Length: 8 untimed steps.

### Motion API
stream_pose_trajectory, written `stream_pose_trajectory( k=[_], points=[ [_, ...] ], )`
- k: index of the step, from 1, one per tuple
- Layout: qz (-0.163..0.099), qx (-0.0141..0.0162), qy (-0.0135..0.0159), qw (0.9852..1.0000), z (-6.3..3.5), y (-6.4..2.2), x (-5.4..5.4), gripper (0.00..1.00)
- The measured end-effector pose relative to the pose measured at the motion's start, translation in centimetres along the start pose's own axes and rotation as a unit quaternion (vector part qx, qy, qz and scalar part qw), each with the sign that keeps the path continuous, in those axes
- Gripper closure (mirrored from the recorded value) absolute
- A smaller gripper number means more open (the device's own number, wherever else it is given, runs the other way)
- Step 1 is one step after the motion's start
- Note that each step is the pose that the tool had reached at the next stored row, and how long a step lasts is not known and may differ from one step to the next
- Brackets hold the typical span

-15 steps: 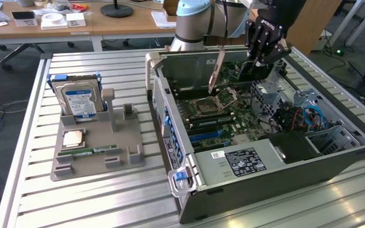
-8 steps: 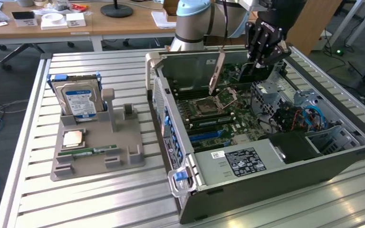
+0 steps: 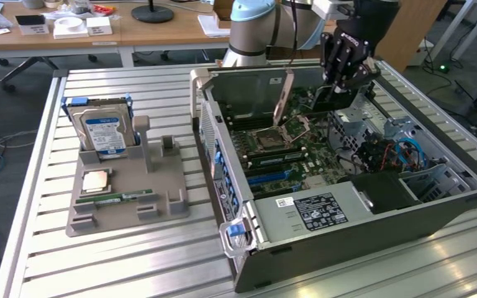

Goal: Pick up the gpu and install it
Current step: 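Insert the gpu into the slot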

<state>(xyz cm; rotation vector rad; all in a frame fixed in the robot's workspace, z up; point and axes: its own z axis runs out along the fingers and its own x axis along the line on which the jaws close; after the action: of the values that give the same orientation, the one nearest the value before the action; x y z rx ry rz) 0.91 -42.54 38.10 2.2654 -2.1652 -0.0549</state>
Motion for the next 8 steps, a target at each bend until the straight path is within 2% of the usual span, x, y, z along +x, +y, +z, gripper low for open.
stream_pose_trajectory(
  k=[8],
  points=[
    [0.000,0.0008,0.0001,1.0000,0.57,0.47,0.33,0.74]
  ],
)
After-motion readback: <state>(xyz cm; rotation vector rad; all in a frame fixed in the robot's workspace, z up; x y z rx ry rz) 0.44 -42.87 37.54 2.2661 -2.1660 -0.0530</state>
